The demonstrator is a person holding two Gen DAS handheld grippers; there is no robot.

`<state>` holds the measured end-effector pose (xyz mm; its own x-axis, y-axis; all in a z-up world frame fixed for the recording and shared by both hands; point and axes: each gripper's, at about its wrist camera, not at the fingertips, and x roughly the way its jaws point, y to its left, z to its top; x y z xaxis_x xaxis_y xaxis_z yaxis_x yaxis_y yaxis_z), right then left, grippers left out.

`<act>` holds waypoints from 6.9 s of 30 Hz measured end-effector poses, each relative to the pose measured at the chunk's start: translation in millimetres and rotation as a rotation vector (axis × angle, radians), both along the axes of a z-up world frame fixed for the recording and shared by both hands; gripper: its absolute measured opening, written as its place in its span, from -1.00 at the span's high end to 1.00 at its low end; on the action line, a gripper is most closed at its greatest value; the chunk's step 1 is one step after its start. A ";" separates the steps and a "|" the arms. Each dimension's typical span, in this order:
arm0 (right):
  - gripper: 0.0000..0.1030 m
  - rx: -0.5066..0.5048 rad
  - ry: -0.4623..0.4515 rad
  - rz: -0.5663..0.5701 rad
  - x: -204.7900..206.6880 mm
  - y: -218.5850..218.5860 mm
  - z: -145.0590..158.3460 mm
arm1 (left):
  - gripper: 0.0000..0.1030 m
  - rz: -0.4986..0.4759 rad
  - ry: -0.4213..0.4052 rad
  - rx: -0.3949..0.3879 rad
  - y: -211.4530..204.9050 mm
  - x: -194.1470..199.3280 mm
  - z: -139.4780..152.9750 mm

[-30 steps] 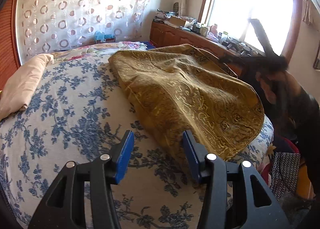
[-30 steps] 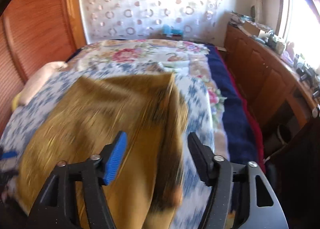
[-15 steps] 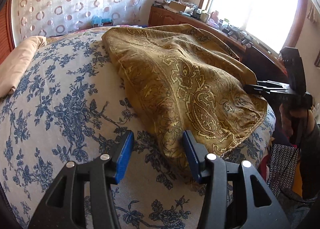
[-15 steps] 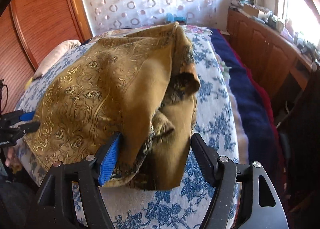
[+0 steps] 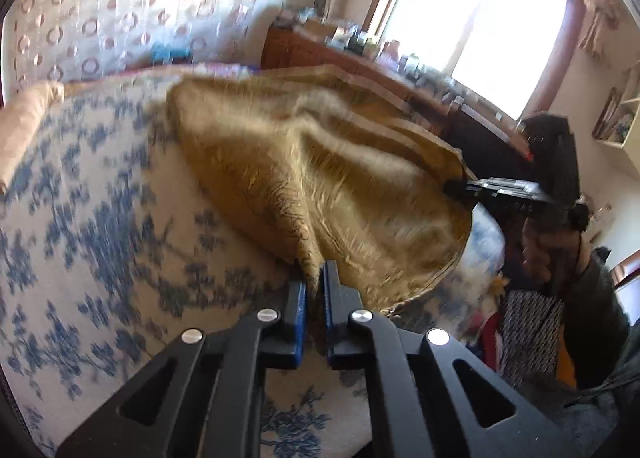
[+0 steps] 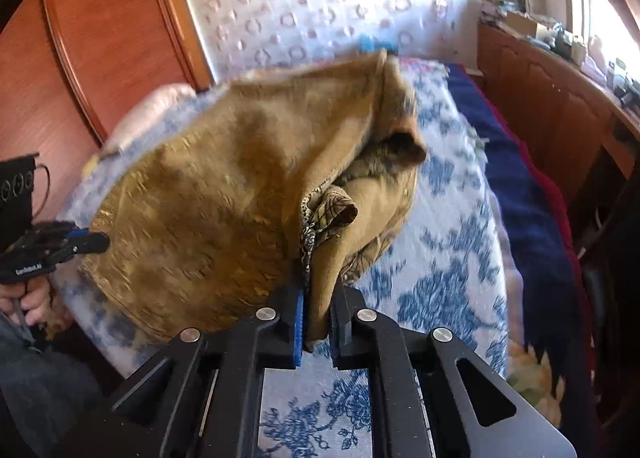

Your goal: Fold small clothes

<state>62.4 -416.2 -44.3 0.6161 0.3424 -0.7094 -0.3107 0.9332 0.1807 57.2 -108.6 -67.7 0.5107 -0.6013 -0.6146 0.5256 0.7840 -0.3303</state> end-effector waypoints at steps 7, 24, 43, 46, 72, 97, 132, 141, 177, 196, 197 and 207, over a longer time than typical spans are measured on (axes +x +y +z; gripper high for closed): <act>0.89 0.163 -0.137 -0.028 24.9 -16.6 65.9 | 0.96 0.059 -0.095 -0.093 11.8 45.5 67.0; 0.89 0.009 -0.044 -0.087 243.3 7.9 50.2 | 0.64 0.220 -0.087 0.072 8.3 231.2 51.1; -0.43 -0.166 -0.173 -0.035 186.2 16.4 79.4 | -0.01 0.076 -0.082 0.158 7.7 186.8 34.2; -0.42 -0.200 -0.153 0.034 157.8 27.8 73.9 | -0.01 0.058 -0.076 0.179 -2.9 185.3 28.6; 1.00 -0.272 -0.209 0.092 207.6 34.1 74.8 | -0.01 0.075 -0.071 0.189 -10.8 214.7 32.2; 0.10 -0.306 -0.092 0.286 165.5 93.4 12.2 | -0.01 0.151 -0.084 0.244 -20.0 285.6 32.9; -0.64 -0.154 0.023 -0.133 230.8 -20.5 10.4 | -0.01 0.164 0.081 0.243 -8.6 295.0 -13.4; -0.69 0.005 0.116 -0.078 244.8 -18.8 -13.4 | -0.02 0.171 0.116 0.228 -2.2 283.4 -19.0; 0.73 -0.108 -0.208 0.640 289.8 350.5 109.2 | 0.93 0.723 -0.186 -0.111 278.7 103.5 66.4; 0.11 -0.238 -0.082 0.684 367.3 531.1 50.5 | 0.93 0.809 -0.019 -0.069 298.1 94.0 -11.8; 0.00 -0.210 -0.084 0.661 374.3 529.8 53.8 | 0.93 0.809 -0.016 -0.067 298.3 94.5 -12.3; -0.15 -0.101 -0.161 0.502 408.8 518.7 87.4 | 0.76 0.820 -0.005 0.000 295.1 99.1 -5.2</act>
